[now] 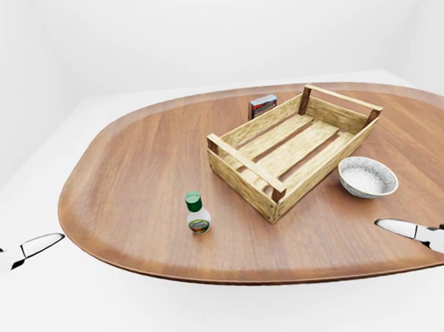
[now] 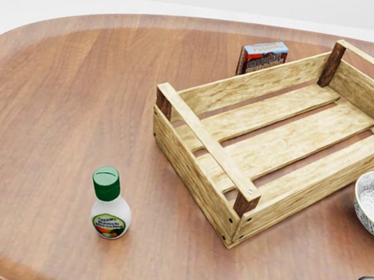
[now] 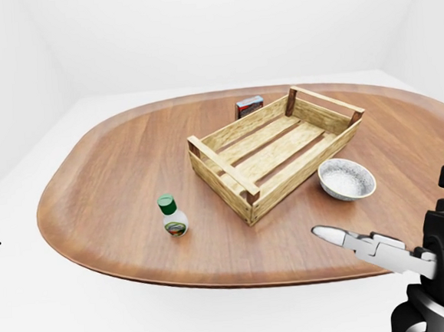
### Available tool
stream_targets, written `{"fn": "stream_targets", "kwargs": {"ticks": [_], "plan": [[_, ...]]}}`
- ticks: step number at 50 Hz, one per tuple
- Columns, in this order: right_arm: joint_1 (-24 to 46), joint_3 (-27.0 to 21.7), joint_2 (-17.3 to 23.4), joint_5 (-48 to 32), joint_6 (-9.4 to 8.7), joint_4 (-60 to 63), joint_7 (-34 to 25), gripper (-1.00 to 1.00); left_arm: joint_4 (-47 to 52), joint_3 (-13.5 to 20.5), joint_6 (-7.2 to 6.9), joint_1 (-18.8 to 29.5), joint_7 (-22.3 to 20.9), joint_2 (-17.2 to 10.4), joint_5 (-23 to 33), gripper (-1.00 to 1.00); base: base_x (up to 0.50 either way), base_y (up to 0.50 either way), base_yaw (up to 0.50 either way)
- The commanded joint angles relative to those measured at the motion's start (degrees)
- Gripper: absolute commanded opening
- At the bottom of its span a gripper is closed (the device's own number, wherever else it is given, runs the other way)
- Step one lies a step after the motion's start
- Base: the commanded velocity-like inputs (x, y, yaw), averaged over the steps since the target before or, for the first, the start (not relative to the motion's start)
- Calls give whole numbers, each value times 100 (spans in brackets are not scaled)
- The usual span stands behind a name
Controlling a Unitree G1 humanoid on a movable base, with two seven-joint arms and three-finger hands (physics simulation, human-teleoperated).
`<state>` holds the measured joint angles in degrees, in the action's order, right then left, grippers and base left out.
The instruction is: Pick up the salad dressing and put it in the tray.
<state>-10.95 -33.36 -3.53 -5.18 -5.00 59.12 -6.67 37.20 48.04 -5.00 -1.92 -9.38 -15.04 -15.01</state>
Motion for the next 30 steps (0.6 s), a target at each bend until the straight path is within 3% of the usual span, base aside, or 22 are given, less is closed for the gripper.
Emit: {"fn": "stream_targets", "kwargs": {"ticks": [1,8,30], "plan": [[-102,319,-22,234,0,88,37,100,-284,-96,0,2,-33,17,69,100,50,-12,0],[56,602,85,2,0,88,97,100,51,-54,0,-14,10,22,23,100,50,-14,0],[-120,834,-110,-231,0,85,44,100,-240,-140,0,-10,-29,30,55,100,50,-15,0]]}}
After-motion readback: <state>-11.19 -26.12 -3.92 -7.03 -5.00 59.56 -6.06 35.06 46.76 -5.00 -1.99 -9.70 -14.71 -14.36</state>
